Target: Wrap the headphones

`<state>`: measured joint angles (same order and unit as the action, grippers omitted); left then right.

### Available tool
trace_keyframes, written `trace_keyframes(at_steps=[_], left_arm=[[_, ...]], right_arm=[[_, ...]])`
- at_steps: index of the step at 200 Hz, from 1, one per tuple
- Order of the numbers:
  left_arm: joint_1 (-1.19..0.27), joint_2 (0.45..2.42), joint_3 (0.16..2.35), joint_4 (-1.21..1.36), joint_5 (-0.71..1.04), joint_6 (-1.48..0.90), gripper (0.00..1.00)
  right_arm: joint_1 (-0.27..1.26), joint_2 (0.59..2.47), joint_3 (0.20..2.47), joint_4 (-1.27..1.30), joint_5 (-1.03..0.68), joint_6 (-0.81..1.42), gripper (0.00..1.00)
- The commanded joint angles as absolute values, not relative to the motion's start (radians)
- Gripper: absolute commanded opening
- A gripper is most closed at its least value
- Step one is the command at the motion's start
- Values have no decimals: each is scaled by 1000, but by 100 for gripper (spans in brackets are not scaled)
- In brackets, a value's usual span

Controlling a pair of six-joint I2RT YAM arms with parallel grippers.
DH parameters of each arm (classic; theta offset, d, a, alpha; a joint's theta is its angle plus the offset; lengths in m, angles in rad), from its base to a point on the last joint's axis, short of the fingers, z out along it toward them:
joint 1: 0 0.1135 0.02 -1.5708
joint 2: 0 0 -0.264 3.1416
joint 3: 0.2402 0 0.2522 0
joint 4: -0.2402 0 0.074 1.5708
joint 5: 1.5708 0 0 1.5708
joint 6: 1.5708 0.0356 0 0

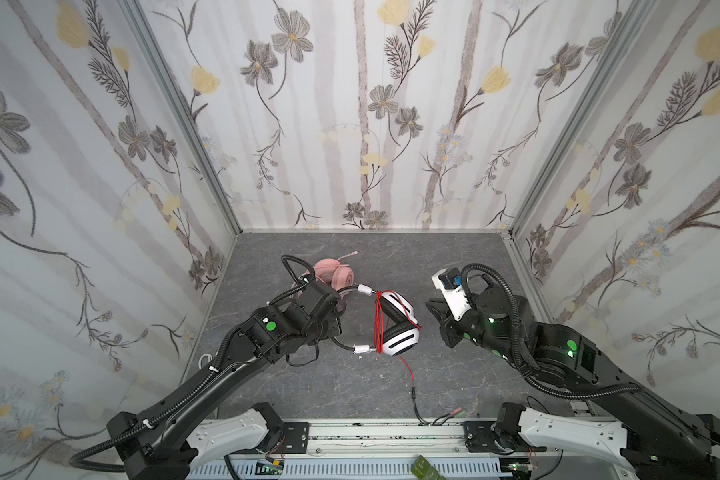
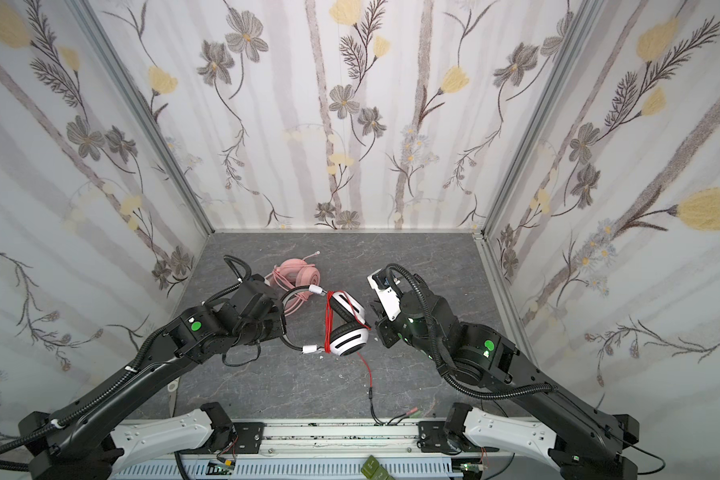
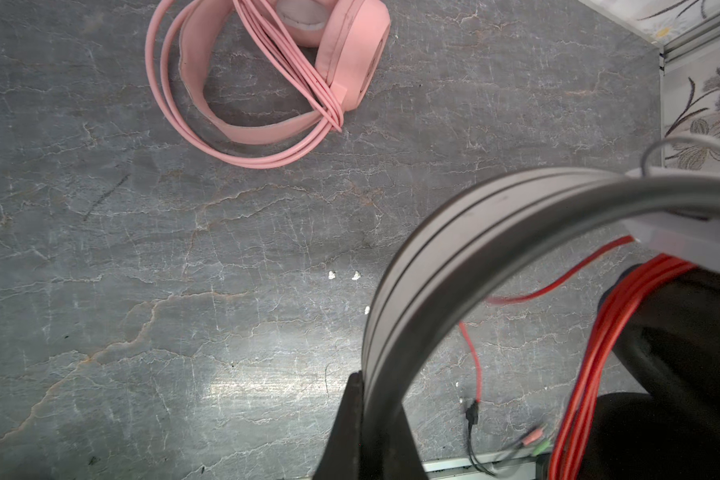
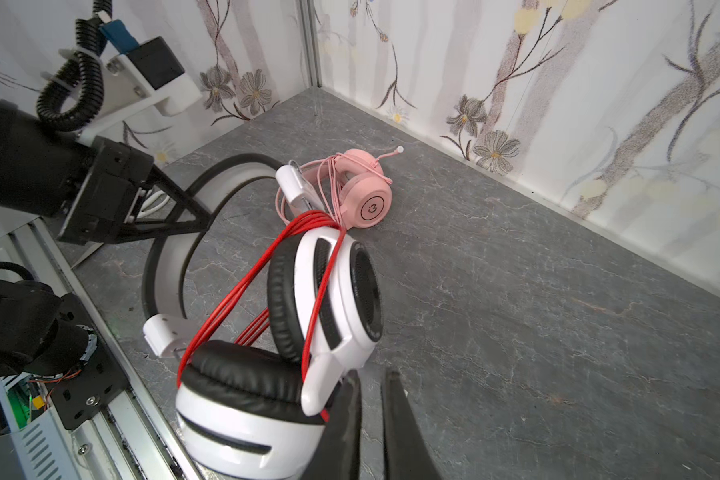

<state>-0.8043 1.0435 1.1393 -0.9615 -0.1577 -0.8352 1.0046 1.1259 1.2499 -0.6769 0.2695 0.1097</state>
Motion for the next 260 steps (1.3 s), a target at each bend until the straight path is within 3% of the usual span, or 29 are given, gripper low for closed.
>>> trace_keyframes(at_steps=[1, 51, 83, 139, 157, 197, 260], left_arm=[[-808, 1017, 1126, -896, -186, -872, 0], [-779, 1033, 1148, -866, -235, -767, 0], [-647, 1075, 1204, -826, -118, -643, 0], [-446, 1231, 1365, -802, 85, -455, 0], [-429, 1255, 1377, -767, 94, -433, 0], [-414, 1329, 1367, -697, 102, -421, 0], [-392, 1420, 1426, -725, 117, -470, 0]], right_arm=[[983, 1196, 1306, -694, 202, 42, 14], [871, 1259, 1322, -690, 160, 137, 19], [765, 1145, 1124, -647, 57, 352, 20], [718, 1067, 785, -488, -173, 644, 34], [718, 1116, 722, -405, -225, 711, 46], [772, 1258, 683, -221, -174, 926, 57], [814, 1587, 806, -86, -119, 1111, 56]])
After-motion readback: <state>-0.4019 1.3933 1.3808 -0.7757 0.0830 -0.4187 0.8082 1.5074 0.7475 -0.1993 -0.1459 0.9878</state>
